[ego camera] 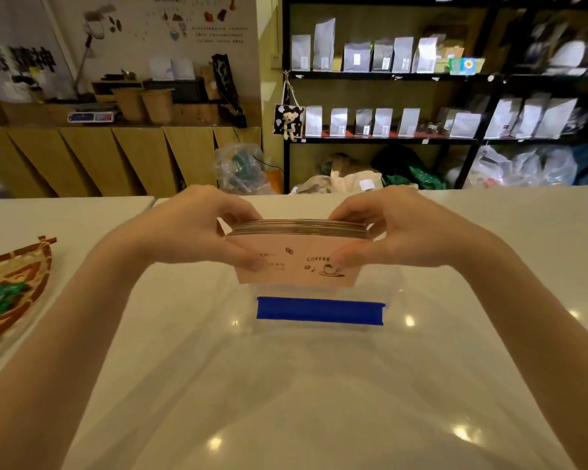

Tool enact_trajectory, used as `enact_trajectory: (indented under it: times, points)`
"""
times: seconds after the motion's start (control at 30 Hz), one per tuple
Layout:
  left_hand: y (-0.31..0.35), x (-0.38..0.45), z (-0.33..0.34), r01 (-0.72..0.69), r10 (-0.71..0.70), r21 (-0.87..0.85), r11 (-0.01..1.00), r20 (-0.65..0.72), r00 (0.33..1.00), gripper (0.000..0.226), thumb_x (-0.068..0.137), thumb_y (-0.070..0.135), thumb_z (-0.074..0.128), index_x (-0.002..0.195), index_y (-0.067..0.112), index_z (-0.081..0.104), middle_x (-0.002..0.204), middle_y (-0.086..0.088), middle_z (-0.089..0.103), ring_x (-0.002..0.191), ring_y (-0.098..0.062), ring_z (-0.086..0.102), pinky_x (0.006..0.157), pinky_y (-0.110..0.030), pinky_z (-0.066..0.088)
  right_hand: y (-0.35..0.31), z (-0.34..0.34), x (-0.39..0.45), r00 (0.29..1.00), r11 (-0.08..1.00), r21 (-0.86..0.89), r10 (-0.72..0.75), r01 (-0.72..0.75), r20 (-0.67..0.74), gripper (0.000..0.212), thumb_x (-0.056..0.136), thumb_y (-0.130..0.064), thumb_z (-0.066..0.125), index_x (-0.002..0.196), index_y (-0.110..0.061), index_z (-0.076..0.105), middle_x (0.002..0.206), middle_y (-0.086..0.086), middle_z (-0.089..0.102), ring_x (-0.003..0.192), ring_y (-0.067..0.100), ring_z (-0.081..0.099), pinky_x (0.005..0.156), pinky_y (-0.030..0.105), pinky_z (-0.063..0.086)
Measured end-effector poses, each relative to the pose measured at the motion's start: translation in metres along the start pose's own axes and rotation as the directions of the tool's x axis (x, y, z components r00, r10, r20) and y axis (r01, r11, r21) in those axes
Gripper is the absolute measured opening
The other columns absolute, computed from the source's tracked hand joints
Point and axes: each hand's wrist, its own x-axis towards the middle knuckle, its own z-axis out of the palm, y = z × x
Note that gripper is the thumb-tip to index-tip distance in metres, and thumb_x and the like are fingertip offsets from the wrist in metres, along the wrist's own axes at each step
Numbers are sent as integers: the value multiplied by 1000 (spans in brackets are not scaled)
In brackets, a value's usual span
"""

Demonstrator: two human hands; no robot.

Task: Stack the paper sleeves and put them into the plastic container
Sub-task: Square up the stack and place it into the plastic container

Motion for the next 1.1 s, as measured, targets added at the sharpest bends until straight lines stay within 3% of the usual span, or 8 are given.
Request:
enact_trajectory:
  times: [0.13, 0.33, 0.43, 0.57, 0.73, 0.93, 1.1]
  points:
    - [-5, 29, 3, 8, -7, 30, 1000, -26, 1000, 33, 66, 35, 73, 96, 31, 59, 85, 20, 62, 80, 2, 57, 66, -13, 43, 18, 0, 13, 998, 999, -7, 40, -40, -43, 32, 72, -38, 67, 102, -30, 57, 94, -16, 62, 91, 5, 59, 74, 20, 54]
    - [-25, 54, 27, 75, -94, 125, 989, 152, 984, 42, 66, 44, 71, 104, 31, 59, 101, 13, 60, 91, -5, 52, 80, -21, 42, 39, 21, 24, 985, 991, -14, 130, -129, 115, 43, 73, -37, 67, 111, -22, 56, 106, -5, 64, 96, 13, 60, 82, 24, 52]
    - [-27, 60, 40, 70, -125, 253, 965, 208, 970, 43, 67, 47, 69, 104, 31, 55, 117, 8, 46, 106, -7, 36, 90, -24, 33, 43, 30, 31, 970, 987, -51, 161, -154, 182, 46, 72, -39, 67, 113, -22, 55, 108, -5, 61, 98, 15, 59, 84, 24, 51]
    - [-27, 63, 50, 49, -149, 398, 916, 225, 963, 52, 71, 49, 64, 118, 30, 53, 133, 3, 35, 123, -15, 21, 103, -33, 27, 45, 37, 33, 961, 984, -66, 174, -163, 213, 44, 71, -41, 67, 109, -22, 55, 109, -2, 62, 96, 15, 58, 88, 32, 51]
    - [-24, 62, 52, 84, -191, 437, 895, 205, 960, 54, 71, 49, 64, 120, 33, 49, 135, 1, 34, 124, -18, 22, 103, -36, 29, 44, 43, 33, 961, 983, -101, 171, -152, 217, 45, 74, -46, 62, 113, -25, 51, 107, -5, 58, 92, 11, 53, 76, 20, 43]
    - [-21, 60, 53, 130, -235, 470, 873, 172, 956, 58, 69, 52, 65, 120, 30, 48, 137, 1, 33, 126, -19, 22, 105, -37, 29, 43, 42, 31, 968, 969, -202, 179, -142, 178, 52, 73, -53, 59, 117, -29, 50, 118, -4, 59, 99, 12, 53, 82, 24, 44]
    - [-15, 55, 54, 198, -301, 446, 873, 170, 938, 67, 68, 55, 64, 124, 26, 44, 137, -1, 34, 123, -19, 28, 101, -36, 35, 42, 40, 29, 966, 960, -210, 215, -183, 143, 54, 69, -53, 64, 115, -30, 49, 116, -6, 58, 93, 11, 53, 76, 23, 44]
